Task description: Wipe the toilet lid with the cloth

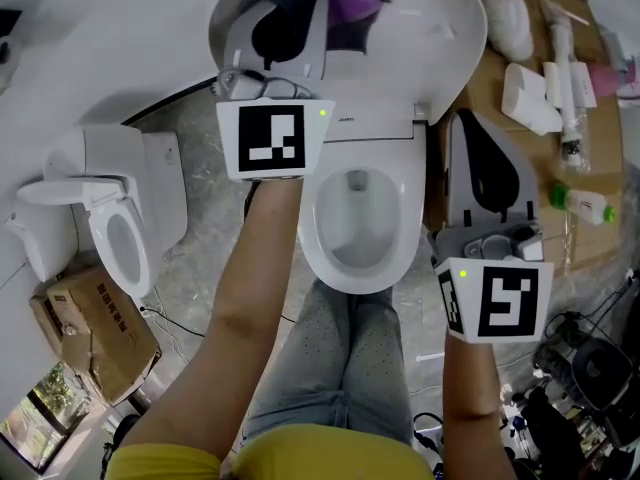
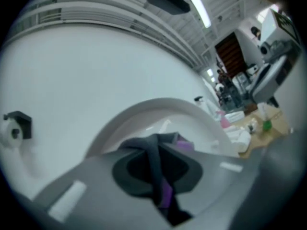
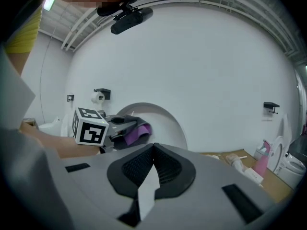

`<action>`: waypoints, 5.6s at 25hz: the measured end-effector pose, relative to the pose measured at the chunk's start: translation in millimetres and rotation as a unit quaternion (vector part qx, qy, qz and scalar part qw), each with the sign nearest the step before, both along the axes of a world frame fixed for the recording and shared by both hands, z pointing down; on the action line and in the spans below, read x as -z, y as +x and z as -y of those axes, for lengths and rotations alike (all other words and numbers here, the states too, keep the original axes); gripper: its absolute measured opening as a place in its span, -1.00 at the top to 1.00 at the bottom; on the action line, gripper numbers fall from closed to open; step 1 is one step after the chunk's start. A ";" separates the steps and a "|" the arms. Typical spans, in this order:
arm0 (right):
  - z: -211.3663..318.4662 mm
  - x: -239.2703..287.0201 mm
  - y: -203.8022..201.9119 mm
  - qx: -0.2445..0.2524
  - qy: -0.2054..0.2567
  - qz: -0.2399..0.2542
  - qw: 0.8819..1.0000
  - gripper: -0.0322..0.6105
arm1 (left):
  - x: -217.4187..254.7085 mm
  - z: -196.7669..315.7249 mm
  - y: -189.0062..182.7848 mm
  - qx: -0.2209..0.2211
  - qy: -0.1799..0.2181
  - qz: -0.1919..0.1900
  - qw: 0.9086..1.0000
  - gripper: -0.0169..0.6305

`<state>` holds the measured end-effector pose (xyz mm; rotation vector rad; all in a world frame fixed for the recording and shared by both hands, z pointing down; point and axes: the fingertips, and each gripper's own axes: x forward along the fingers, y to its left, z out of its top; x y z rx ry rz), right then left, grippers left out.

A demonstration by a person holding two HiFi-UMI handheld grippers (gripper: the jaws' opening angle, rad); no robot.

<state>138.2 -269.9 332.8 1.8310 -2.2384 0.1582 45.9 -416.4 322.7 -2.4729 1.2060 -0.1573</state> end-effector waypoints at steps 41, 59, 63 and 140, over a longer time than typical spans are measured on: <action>-13.4 -50.4 15.7 -0.012 -0.062 -0.002 0.998 0.85 | -170.8 -45.9 131.9 -0.095 -0.105 0.090 0.986 0.89; -31.9 -70.4 20.1 -0.010 -0.076 0.001 0.997 0.85 | -264.1 -29.1 -54.0 0.062 -0.189 0.137 0.970 0.89; -36.5 -75.0 28.2 -0.023 -0.082 0.000 0.996 0.85 | -290.6 -40.8 -5.2 0.012 -0.206 0.155 0.966 0.89; -174.3 111.2 -62.3 0.053 -0.035 -0.032 0.997 0.85 | 115.6 -275.3 -30.1 -0.051 -0.184 -0.064 0.980 0.89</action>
